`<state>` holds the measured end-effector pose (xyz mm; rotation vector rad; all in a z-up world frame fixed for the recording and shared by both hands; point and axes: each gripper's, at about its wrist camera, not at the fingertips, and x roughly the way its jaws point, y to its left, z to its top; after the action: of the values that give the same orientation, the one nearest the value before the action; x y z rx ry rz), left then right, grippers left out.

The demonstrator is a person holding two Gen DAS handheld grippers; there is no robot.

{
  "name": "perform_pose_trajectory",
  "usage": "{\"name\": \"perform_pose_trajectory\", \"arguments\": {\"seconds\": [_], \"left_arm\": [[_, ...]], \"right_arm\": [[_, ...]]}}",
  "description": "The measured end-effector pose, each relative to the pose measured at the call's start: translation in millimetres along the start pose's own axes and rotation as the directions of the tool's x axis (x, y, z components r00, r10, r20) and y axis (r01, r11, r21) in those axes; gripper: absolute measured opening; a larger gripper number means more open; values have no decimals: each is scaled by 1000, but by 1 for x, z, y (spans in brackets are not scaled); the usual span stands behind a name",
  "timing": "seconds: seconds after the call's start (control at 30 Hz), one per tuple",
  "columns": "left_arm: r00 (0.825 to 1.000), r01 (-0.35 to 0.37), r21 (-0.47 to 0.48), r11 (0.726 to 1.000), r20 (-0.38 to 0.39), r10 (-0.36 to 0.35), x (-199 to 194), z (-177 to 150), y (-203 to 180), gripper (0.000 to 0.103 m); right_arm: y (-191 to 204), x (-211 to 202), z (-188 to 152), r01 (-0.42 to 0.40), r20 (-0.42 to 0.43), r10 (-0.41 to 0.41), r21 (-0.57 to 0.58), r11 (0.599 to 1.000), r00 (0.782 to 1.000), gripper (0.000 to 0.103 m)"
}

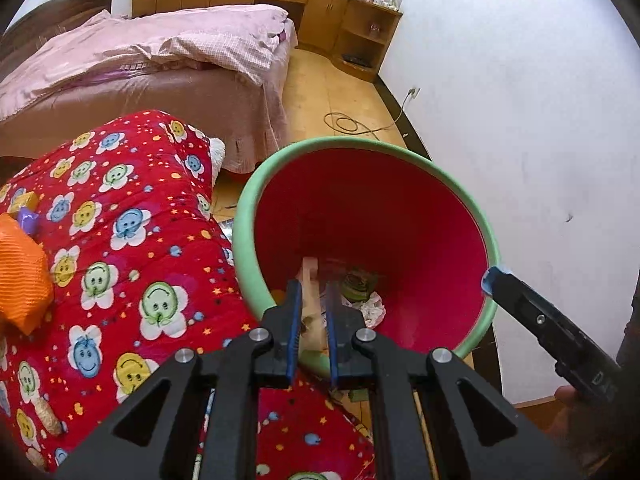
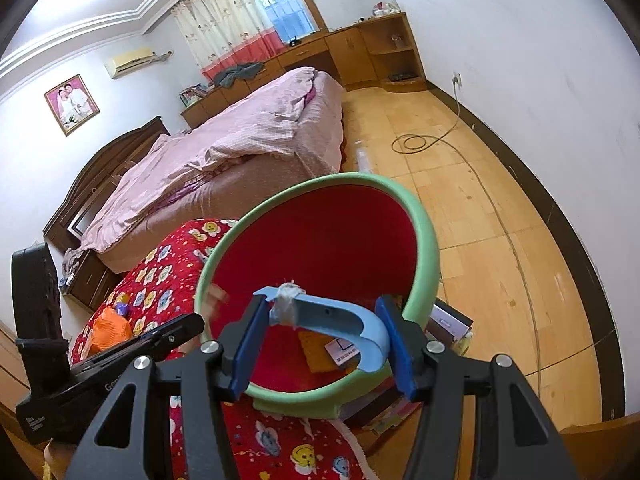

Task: Collect trash
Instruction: 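Open the left tool to drop the wooden piece while the right tool drops the clip, then move both open tools back over the orange mesh bag on the blanket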

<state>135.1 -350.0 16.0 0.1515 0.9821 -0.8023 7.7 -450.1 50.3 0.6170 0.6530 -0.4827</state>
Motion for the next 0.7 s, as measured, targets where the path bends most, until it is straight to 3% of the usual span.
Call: {"name": "perform_pose_trajectory", "arguments": {"seconds": [0.07, 0.13, 0.7], "left_arm": [[1000, 2, -4, 1000, -11, -2, 2, 0, 0, 27], [1000, 0, -12, 1000, -10, 0, 2, 0, 2, 34], [996, -79, -114, 990, 21, 82, -39, -17, 38, 41]], "right_arm": [[-4, 3, 0, 2, -4, -2, 6, 1000, 1000, 58], [-6, 6, 1, 2, -8, -2, 10, 1000, 1000, 58], [10, 24, 2, -34, -48, 33, -23, 999, 998, 60]]}}
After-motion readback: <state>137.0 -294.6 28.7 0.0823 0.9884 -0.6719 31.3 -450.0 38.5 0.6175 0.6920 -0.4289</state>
